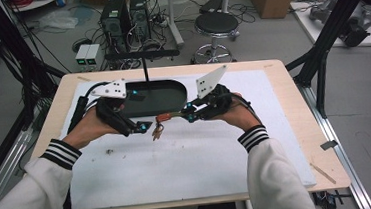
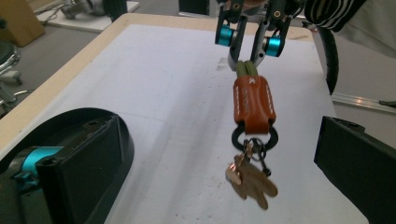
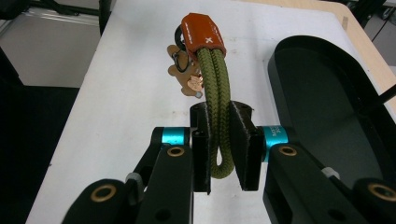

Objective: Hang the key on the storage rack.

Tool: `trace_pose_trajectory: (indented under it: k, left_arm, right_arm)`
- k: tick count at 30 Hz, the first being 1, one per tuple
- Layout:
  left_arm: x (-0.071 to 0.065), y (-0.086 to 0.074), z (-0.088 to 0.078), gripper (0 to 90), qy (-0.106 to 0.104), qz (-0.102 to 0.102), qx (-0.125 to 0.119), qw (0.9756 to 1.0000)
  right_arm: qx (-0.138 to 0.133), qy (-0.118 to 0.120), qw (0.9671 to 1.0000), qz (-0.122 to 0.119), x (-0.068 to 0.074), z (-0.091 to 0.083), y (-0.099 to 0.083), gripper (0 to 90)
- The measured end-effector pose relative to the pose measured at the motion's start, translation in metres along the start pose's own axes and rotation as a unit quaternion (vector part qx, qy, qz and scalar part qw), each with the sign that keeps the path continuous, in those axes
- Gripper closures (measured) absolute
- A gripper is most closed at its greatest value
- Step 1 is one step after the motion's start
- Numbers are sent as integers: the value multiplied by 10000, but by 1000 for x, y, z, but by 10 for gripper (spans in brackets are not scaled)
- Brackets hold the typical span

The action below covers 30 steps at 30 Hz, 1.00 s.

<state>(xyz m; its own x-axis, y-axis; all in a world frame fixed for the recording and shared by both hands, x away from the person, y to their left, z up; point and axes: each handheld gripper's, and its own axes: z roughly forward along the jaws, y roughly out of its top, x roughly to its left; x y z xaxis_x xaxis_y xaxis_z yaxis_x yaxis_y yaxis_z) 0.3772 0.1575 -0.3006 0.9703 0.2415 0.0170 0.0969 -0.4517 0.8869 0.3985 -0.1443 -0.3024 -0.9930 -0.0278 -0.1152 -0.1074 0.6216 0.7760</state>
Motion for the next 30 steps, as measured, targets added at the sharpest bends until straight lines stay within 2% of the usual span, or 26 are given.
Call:
trace_pose_trajectory:
  k: [5, 7, 10, 20, 30]
  left_arm:
    - [-3, 8, 11, 18, -149, 14, 166, 9998]
    - [-3, 10, 15, 18, -200, 15, 320, 9993]
    - [-4, 12, 20, 74, -222, 16, 456, 9987]
    - [-6, 15, 34, 150, -443, -8, 836, 9955]
    - [-8, 16, 40, 404, -686, -19, 1084, 9917]
  right_arm:
    - [76, 3, 10000, -38, 3, 3, 2, 795]
    - [81, -2, 10000, -39, 3, 4, 3, 795]
    - [88, 1, 10000, -46, 4, 5, 3, 794]
    - [171, 2, 9998, -52, 4, 8, 4, 794]
    - [226, 23, 9997, -78, 4, 10, 4, 794]
